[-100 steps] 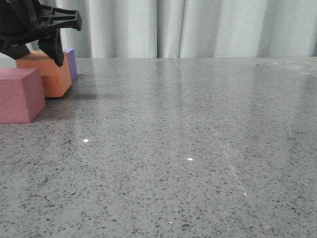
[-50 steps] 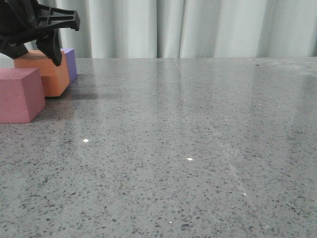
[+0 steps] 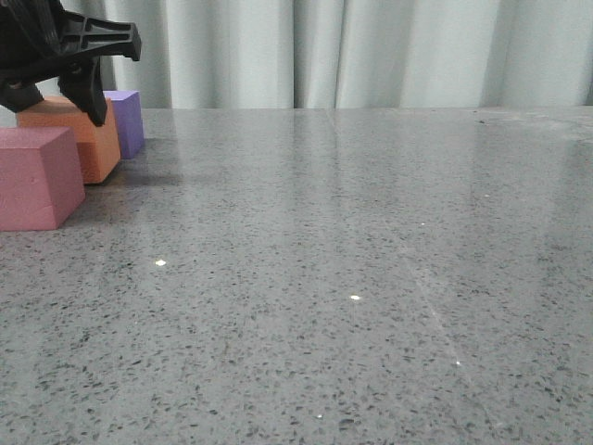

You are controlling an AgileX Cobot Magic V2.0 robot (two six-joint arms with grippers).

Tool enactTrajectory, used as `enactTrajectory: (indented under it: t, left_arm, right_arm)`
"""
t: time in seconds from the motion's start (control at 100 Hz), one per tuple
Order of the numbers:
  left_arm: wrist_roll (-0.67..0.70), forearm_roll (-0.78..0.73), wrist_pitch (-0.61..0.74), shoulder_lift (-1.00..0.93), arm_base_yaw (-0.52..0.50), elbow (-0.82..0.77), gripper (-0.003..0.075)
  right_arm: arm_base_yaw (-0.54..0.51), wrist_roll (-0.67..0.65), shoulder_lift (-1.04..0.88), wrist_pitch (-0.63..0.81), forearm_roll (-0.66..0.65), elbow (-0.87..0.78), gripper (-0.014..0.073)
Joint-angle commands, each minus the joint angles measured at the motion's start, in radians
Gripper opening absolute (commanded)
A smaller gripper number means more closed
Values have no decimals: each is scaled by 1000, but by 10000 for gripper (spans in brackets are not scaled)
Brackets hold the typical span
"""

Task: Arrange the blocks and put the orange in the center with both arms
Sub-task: 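Lower the orange cube between the purple and pink cubes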

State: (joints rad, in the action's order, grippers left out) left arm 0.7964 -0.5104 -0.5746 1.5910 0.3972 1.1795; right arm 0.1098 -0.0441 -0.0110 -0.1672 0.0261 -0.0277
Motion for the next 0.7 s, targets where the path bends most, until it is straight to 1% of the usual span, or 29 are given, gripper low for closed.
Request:
enactTrajectory:
  t: [0.0,0.15,0.33,0.55,0.69]
  left_arm:
    - [-20,-3,41,-35,-1,25,219]
    - [-22,13,53,-35,-1,14,312]
    - [-22,32,80,-35,-1,-12,351]
    - [-22,40,132,-35,-1,-23,482]
    - [-22,40,132,-35,-1,-23,517]
  right_arm:
    - [-8,8,-24,84,1,13,-67]
    - [-8,8,-24,84,1,13,-67]
    - [-8,8,-24,84,1,13,-67]
    - [-8,8,-24,84,1,13,-67]
    - [-8,8,-24,84,1,13,-67]
